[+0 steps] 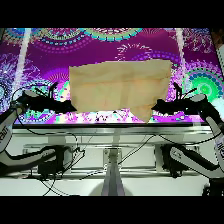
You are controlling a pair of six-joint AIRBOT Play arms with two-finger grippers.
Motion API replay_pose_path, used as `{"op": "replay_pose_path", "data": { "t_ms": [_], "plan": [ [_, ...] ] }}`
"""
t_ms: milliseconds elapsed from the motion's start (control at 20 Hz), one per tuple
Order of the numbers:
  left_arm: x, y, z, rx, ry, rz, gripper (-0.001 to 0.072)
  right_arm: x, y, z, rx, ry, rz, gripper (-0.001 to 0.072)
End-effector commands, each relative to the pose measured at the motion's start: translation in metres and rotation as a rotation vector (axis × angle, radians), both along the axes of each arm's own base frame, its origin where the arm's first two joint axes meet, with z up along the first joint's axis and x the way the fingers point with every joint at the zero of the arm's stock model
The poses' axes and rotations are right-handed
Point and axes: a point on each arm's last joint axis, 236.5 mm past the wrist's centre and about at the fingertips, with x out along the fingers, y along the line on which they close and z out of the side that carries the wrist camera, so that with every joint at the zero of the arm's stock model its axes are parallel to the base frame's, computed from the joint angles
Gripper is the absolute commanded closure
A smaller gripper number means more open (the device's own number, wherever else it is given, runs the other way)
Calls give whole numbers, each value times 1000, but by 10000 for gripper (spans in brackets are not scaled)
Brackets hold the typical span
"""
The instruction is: Fold the clothes and pants, and hang the long-sleeved shirts on hangers.
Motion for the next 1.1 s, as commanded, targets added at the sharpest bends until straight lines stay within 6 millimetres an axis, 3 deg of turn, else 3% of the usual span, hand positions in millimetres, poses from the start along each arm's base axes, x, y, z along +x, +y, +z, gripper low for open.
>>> {"op": "replay_pose_path", "data": {
  "t_ms": [0,150,300,400,550,700,850,900,950,1000,1050],
  "plan": [
    [5,-7,10,-50,-42,-59,693,25,-3,25,3,-71,13,701],
    [48,-18,47,-135,-170,-31,694,72,2,76,71,-209,-34,701],
    [136,-24,109,-257,-355,219,694,133,3,138,174,-401,-196,702],
    [186,-15,144,-286,-484,371,695,170,-6,159,112,-529,-288,702],
    [241,16,162,-157,-645,545,695,220,-20,188,-33,-728,-417,703],
    [275,32,163,-24,-742,650,695,260,-25,180,-153,-808,-467,703],
    [298,24,147,33,-760,669,679,293,-18,135,-166,-738,-450,687],
    [301,22,139,39,-750,667,538,299,-18,122,-169,-716,-448,514],
    [303,21,131,45,-740,660,178,302,-19,113,-173,-703,-446,163],
    [301,24,126,70,-744,635,-8,303,-20,111,-178,-702,-446,40],
    [296,28,122,110,-756,565,-13,301,-21,110,-185,-700,-429,42]
  ]
}}
